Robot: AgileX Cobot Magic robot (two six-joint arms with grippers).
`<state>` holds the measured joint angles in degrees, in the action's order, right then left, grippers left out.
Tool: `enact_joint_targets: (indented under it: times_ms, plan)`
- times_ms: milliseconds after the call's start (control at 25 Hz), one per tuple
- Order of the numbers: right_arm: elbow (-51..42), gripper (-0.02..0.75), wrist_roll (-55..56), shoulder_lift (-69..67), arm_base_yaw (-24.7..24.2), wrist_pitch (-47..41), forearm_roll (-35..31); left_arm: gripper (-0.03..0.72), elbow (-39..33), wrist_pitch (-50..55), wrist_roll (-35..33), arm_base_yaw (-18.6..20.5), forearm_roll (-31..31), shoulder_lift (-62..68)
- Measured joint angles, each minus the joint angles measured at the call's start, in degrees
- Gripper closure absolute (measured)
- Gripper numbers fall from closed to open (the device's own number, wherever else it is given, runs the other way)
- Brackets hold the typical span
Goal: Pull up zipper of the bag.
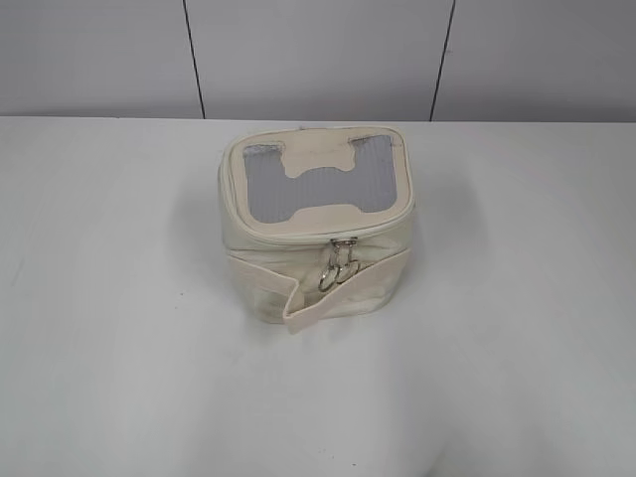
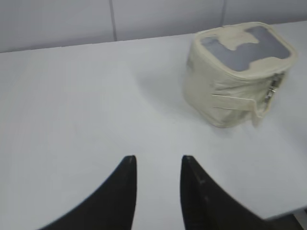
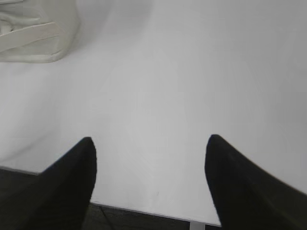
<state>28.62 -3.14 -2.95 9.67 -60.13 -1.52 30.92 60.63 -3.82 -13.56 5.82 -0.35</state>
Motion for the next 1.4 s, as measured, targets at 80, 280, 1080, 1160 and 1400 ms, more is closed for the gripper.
enact_joint_targets:
  times_ms: [80, 280, 1080, 1160, 1400]
  plan:
    - [0.0, 0.186, 0.0, 1.6, -2.6, 0.0, 0.0, 0.441, 0.0, 0.0, 0.0, 4.6, 0.0, 0.0]
    - [0.0, 0.186, 0.0, 3.3, -3.9, 0.1, 0.0, 0.441, 0.0, 0.0, 0.0, 9.5, 0.1, 0.0]
    - [0.0, 0.186, 0.0, 3.3, -4.5, 0.1, 0.0, 0.441, 0.0, 0.0, 0.0, 9.8, 0.1, 0.0]
    - [0.0, 0.186, 0.0, 3.3, -4.8, 0.1, 0.0, 0.441, 0.0, 0.0, 0.0, 9.8, 0.1, 0.0]
    - [0.0, 0.186, 0.0, 3.3, -6.4, 0.1, 0.0, 0.442, 0.0, 0.0, 0.0, 9.9, 0.1, 0.0]
